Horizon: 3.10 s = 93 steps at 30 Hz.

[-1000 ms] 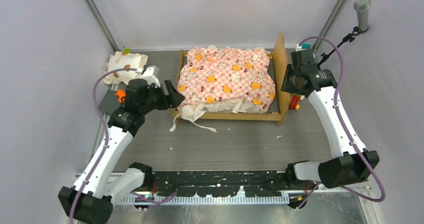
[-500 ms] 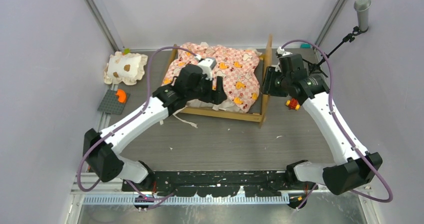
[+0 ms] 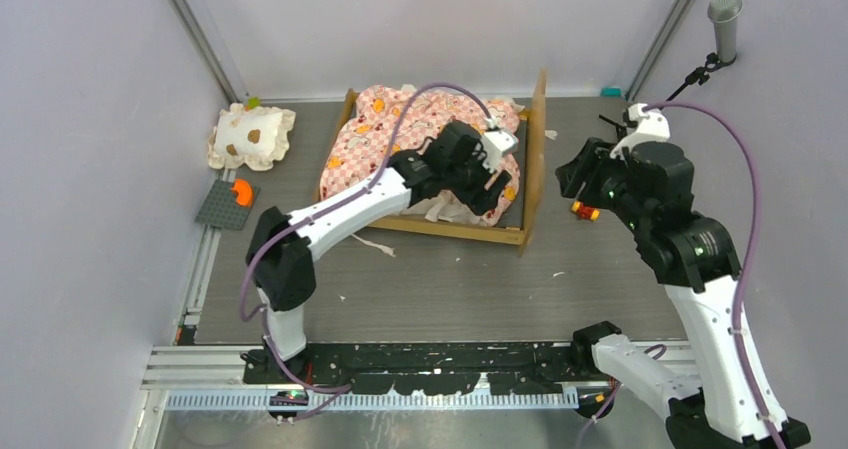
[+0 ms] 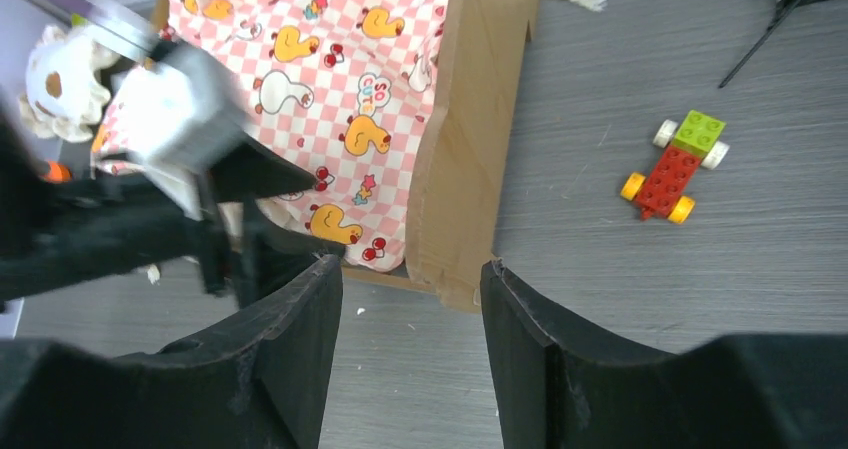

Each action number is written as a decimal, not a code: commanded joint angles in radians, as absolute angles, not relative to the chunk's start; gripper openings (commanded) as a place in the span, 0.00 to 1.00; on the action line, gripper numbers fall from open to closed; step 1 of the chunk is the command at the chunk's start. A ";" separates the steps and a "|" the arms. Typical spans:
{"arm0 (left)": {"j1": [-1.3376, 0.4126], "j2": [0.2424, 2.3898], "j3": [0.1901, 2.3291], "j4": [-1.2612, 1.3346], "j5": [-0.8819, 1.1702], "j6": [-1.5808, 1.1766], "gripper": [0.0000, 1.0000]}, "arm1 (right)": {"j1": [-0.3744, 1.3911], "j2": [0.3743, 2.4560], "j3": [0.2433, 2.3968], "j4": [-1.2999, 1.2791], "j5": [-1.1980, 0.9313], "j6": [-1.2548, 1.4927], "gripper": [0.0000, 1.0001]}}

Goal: Set up the pet bed
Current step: Cross the ropes on the bed frame.

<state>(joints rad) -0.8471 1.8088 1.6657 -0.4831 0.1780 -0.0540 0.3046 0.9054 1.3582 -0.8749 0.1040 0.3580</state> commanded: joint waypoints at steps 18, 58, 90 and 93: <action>-1.019 2.009 1.779 -0.473 -0.242 0.167 0.72 | 0.302 0.711 1.370 -0.954 0.207 0.339 0.58; -0.895 1.936 1.536 -0.221 0.030 -0.073 0.01 | 0.302 0.705 1.338 -0.961 0.212 0.332 0.58; -0.498 2.003 1.725 -0.107 0.499 -0.428 0.00 | 0.577 1.076 1.359 -0.706 -0.031 0.098 0.48; -0.475 2.007 1.734 -0.113 0.518 -0.425 0.00 | 0.604 1.160 1.378 -0.681 -0.003 0.043 0.49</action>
